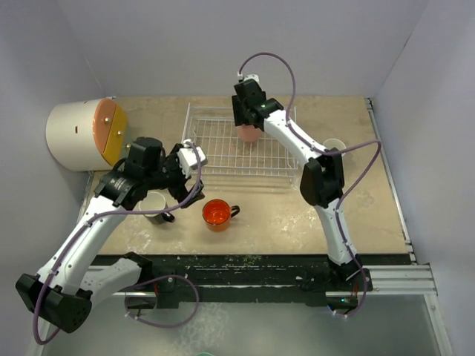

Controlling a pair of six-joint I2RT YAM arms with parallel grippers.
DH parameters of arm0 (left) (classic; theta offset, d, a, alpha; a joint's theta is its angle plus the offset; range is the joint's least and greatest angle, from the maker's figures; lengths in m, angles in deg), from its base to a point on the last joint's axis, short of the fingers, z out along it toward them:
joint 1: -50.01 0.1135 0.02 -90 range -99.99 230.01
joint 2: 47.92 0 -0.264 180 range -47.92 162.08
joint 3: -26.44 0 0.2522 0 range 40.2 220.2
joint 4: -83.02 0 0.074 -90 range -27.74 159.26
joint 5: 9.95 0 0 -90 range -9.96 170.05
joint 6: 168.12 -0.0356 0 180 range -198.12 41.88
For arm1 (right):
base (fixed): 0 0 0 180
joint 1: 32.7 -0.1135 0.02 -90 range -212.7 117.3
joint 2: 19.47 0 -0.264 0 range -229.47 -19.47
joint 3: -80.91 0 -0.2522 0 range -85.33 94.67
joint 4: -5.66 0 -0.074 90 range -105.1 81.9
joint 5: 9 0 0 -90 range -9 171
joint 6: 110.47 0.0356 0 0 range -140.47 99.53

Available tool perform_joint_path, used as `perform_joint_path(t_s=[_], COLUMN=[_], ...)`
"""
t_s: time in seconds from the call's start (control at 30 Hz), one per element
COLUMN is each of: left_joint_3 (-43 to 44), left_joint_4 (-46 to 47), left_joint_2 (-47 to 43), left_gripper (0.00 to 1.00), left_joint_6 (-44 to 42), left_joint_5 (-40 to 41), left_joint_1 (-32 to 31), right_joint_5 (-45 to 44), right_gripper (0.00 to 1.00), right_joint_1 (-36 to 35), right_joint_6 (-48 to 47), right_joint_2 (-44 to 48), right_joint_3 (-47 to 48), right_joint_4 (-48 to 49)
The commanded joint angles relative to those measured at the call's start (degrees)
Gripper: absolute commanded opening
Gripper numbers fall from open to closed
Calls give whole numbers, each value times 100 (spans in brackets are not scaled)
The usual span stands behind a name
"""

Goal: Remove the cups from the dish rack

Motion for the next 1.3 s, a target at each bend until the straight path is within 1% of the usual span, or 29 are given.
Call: perform_joint_path(t_s=[0.0, 0.07, 0.17, 0.27, 0.33, 0.43, 0.57, 0.63, 0.67, 0.73, 0.8, 0.97, 1.07, 1.2, 1.27], left_joint_3=[-379, -433, -450, -488, -636, -844, -1074, -1205, -1283, -1314, -1275, -1370, -1555, -1802, -1877], left_joint_4=[616, 653, 967, 1658, 2319, 3002, 3453, 3498, 3629, 3735, 3554, 2926, 2881, 2963, 2984], left_joint_2=[-448, -507, -591, -812, -991, -1143, -1346, -1445, -1492, -1554, -1623, -1923, -2050, -2203, -2247], left_gripper=[99, 99, 99, 99, 100, 100, 98, 97, 97, 96, 95, 92, 91, 88, 88], left_joint_6=[-94, -353, -778, -1440, -2038, -2844, -3955, -4643, -4808, -5035, -5271, -6284, -6755, -7400, -7635], left_joint_5=[303, 403, 516, 515, 467, 326, -178, -452, -518, -610, -731, -1046, -1088, -1050, -1036], left_joint_1=[21, 22, 27, 27, 26, 18, 10, -2, -11, -65, -133, -271, -305, -315, -315], right_joint_5=[19, 307, 938, 1736, 2411, 3372, 4481, 4980, 5172, 5414, 5565, 5994, 6280, 6465, 6526], right_gripper=[37, 37, 37, 36, 34, 33, 32, 31, 31, 30, 29, 28, 27, 26, 26], right_joint_1=[-62, -63, -58, -56, -43, -32, -36, -31, -36, -33, -32, -33, -42, -44, -43], right_joint_6=[-19, 46, 327, 751, 1053, 1681, 2547, 3119, 3362, 3640, 3816, 4405, 4755, 4909, 4882], right_joint_2=[894, 1166, 1737, 2334, 2810, 3613, 4436, 4730, 4824, 4944, 4988, 5062, 5067, 5190, 5286], right_joint_3=[60, 60, -9, -321, -779, -1862, -3254, -3874, -4152, -4537, -4739, -5118, -5419, -5853, -6010], right_joint_4=[55, -66, -259, -310, -189, 345, 1343, 2038, 2351, 2768, 3105, 3928, 4401, 4581, 4465])
